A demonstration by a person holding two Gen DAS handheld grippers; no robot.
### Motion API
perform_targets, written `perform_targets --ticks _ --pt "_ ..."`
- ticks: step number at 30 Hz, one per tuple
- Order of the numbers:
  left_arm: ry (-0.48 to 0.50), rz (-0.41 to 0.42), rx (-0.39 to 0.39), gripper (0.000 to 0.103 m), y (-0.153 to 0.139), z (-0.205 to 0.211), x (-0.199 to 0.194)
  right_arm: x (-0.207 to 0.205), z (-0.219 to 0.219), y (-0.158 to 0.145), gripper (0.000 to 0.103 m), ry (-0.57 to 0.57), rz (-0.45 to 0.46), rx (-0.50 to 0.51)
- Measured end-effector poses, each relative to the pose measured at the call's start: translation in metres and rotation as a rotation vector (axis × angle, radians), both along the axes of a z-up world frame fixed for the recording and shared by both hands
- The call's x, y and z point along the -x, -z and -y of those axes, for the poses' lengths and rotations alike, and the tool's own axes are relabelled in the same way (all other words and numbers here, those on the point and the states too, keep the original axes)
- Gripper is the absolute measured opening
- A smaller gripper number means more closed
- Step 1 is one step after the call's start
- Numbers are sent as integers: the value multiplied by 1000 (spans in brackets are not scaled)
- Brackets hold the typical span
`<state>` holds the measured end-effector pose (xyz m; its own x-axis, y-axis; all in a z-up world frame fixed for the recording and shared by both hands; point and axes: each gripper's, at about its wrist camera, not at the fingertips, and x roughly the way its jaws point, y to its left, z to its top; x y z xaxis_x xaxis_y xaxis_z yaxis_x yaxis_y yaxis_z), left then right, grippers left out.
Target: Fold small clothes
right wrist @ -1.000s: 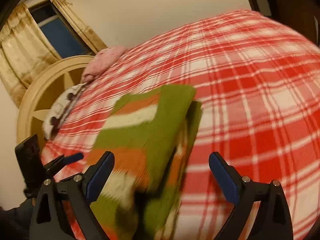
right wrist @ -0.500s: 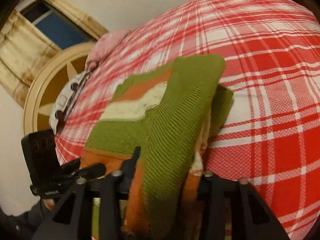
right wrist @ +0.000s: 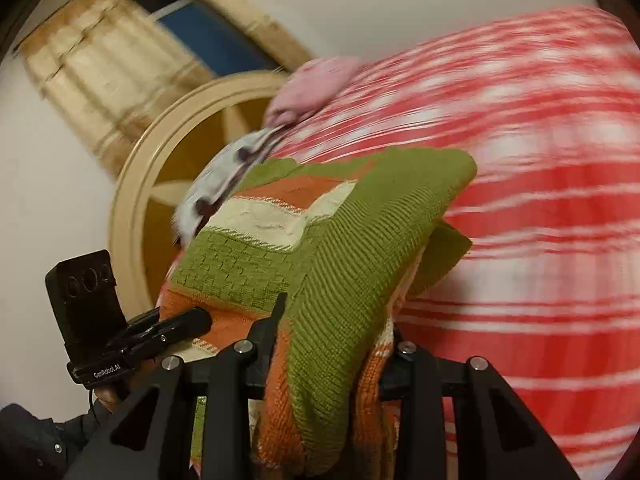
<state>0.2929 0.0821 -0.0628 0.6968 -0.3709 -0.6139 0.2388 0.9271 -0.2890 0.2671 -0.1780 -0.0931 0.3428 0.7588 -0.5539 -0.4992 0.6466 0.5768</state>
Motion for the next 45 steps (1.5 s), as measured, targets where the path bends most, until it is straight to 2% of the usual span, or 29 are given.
perform_targets --ticks 2,7,12,14,15,17,18,19,20,21,22,23,26,27,29,30,32,33,35,36,38,39,40,41,43,45 --pt "-60 12 -31 29 0 -30 16 5 -44 -1 34 -68 6 -2" --pt "-212 -19 -5 29 18 -111 49 13 -154 11 34 -211 -4 -11" --pt "-301 -89 -24 29 67 -154 60 23 -243 54 34 -308 -71 32" --pt "-328 -127 -6 31 94 -165 59 25 -263 74 34 -328 -91 68" --pt "-337 -132 15 36 103 -171 62 27 -274 85 34 -332 -89 103" --pt "-349 -121 75 45 110 -177 69 25 -277 94 36 -325 -101 99" --pt "-353 -115 78 52 110 -177 70 22 -276 97 37 -324 -117 78" --pt "-367 -108 60 62 111 -174 72 20 -274 98 38 -325 -116 87" --pt "-386 -98 35 67 112 -171 73 20 -273 98 40 -324 -104 105" --pt "-400 -81 15 70 115 -168 76 21 -272 98 46 -327 -94 119" --pt "-400 -80 15 70 117 -170 78 21 -268 99 55 -330 -96 121" --pt "-405 -81 22 71 119 -171 80 19 -265 100 58 -319 -101 127" --pt "-428 -103 53 74 117 -181 92 15 -246 103 59 -284 -129 83" --pt "-435 -109 41 74 113 -180 98 18 -237 103 59 -263 -133 77" --pt "-450 -96 -19 75 99 -175 115 24 -223 98 67 -224 -118 79" --pt "-461 -90 -49 77 93 -173 124 28 -216 94 72 -199 -91 97" --pt "-484 -62 -127 78 77 -166 139 42 -206 81 72 -167 -17 129" --pt "-499 -34 -157 80 67 -162 150 56 -200 67 72 -132 59 174" --pt "-552 22 -213 92 44 -154 171 91 -192 37 72 -83 223 251" --pt "-571 51 -220 101 34 -151 181 109 -189 21 72 -48 300 289" --pt "-607 130 -218 103 16 -146 198 151 -186 -8 73 18 452 367" --pt "-613 159 -226 103 9 -142 206 179 -188 -26 78 33 539 377" --pt "-610 175 -239 103 3 -137 209 201 -187 -38 93 36 604 366" --pt "-603 180 -253 103 -3 -132 213 222 -189 -49 99 48 663 356" --pt "-593 198 -312 103 -12 -119 219 263 -185 -67 101 93 778 327" --pt "-580 209 -352 103 -17 -108 221 284 -186 -81 101 65 801 278"
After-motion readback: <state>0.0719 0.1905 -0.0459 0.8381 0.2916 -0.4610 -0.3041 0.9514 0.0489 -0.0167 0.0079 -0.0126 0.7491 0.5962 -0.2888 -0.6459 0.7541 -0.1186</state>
